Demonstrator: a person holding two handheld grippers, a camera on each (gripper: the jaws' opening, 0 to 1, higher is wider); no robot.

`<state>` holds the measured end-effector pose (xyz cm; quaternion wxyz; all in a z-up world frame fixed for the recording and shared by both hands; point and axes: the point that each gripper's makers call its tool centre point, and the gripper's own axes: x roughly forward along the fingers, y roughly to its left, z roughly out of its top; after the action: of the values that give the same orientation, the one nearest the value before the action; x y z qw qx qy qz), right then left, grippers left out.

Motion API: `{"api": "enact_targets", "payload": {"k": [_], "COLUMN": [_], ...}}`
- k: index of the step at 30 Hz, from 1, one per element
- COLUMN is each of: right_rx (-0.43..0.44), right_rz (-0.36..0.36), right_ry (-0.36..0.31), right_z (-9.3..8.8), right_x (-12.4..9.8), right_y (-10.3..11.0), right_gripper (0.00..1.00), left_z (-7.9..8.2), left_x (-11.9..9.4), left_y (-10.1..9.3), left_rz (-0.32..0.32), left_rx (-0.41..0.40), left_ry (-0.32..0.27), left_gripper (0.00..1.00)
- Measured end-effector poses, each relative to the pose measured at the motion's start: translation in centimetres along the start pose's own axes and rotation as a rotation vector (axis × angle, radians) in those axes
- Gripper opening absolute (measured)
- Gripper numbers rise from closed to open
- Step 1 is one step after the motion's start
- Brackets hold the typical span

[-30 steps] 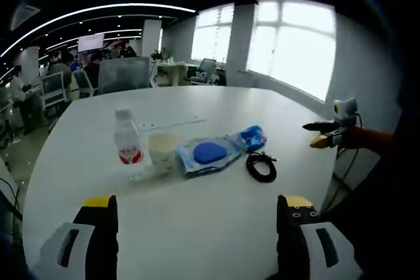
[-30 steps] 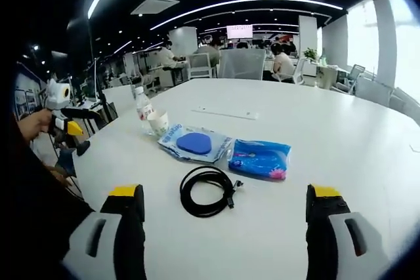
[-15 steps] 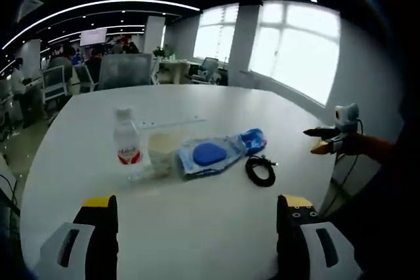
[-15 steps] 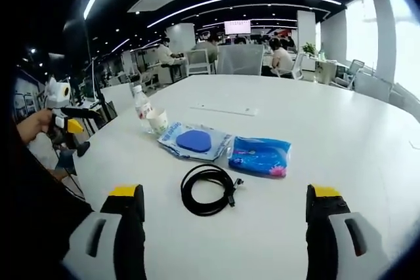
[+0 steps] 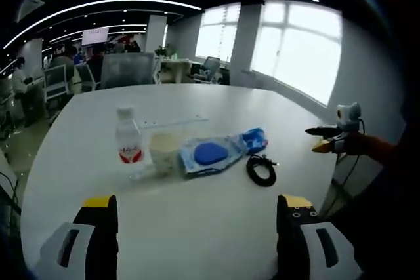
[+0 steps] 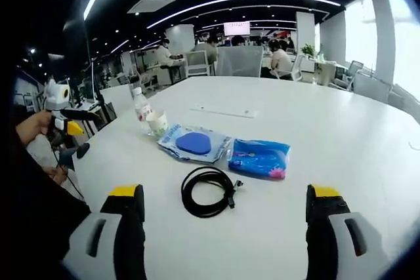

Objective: Arrange the tabletop items into an orderly group along one side of the table until the central work area is clear of visible clutter.

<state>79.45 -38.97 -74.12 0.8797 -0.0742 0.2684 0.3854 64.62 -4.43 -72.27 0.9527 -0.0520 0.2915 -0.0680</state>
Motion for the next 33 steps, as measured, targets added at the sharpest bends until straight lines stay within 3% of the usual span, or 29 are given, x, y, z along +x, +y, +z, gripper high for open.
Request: {"api": "enact_targets", "payload": {"k": [30,33], "right_rx": [0.010,0.006], "right_rz": [-0.015,-0.015], "right_ry": [0.016,0.017], "right_z": [-0.78,-0.74], "right_x": [-0.23,-0.18], "right_y": [0.06,0.08], "right_gripper": [0.99,0.99], "left_z": [-0.11,0.22], "left_x": [0.22,0.16], "left_y": [-0.47,-0.63], "left_rz": [0.001,-0.001], "left_rx": [0.005,-0.007], "left_ry": [0.003,-0.018], "left_gripper": [1.00,1.00]}}
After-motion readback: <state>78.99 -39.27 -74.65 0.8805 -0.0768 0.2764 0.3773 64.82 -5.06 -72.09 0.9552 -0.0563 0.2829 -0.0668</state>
